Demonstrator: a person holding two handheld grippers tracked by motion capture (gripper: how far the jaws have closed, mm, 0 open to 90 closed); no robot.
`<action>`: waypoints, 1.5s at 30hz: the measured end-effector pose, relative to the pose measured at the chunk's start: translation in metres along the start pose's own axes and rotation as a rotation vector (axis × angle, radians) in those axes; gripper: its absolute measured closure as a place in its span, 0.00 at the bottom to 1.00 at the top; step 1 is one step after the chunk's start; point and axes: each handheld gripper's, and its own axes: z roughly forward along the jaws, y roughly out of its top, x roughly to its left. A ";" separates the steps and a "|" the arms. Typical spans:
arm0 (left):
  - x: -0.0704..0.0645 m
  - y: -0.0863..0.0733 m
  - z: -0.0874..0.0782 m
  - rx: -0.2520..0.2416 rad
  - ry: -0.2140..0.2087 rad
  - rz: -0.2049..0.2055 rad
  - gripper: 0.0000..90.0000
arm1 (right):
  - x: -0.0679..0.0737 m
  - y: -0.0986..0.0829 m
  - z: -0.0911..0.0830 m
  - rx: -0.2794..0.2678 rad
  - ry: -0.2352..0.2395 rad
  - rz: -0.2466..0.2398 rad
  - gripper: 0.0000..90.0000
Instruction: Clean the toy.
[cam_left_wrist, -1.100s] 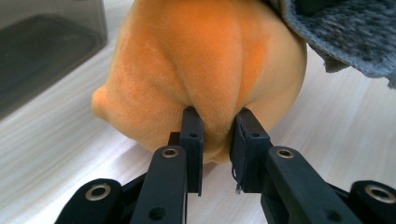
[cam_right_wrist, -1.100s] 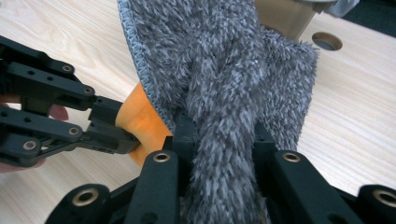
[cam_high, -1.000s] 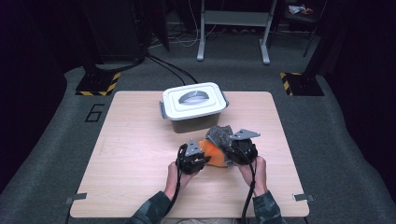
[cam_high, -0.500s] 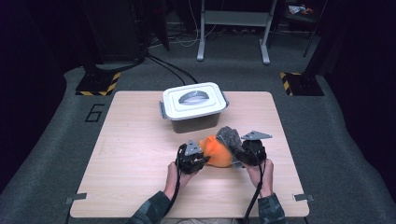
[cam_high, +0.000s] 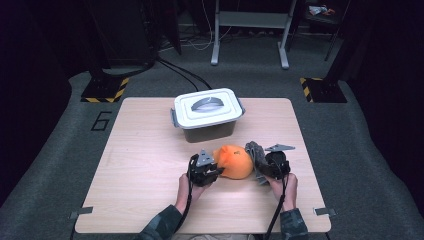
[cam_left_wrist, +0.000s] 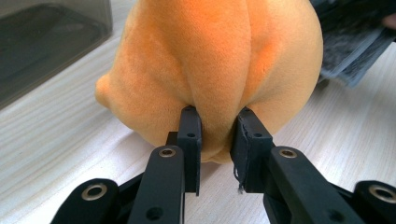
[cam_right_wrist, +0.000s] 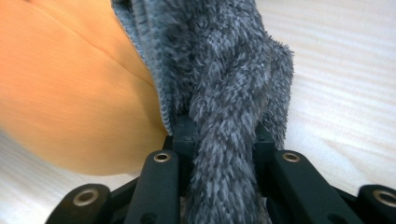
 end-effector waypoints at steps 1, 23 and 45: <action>0.000 0.000 0.000 -0.003 0.001 0.001 0.83 | -0.002 -0.002 0.003 0.007 -0.001 -0.004 0.80; -0.003 0.001 -0.002 -0.009 0.004 0.021 0.82 | 0.008 0.011 -0.036 -0.097 0.009 -0.021 0.80; -0.004 0.001 0.000 -0.009 -0.001 0.026 0.82 | 0.063 0.038 -0.033 -0.095 0.061 -0.213 0.80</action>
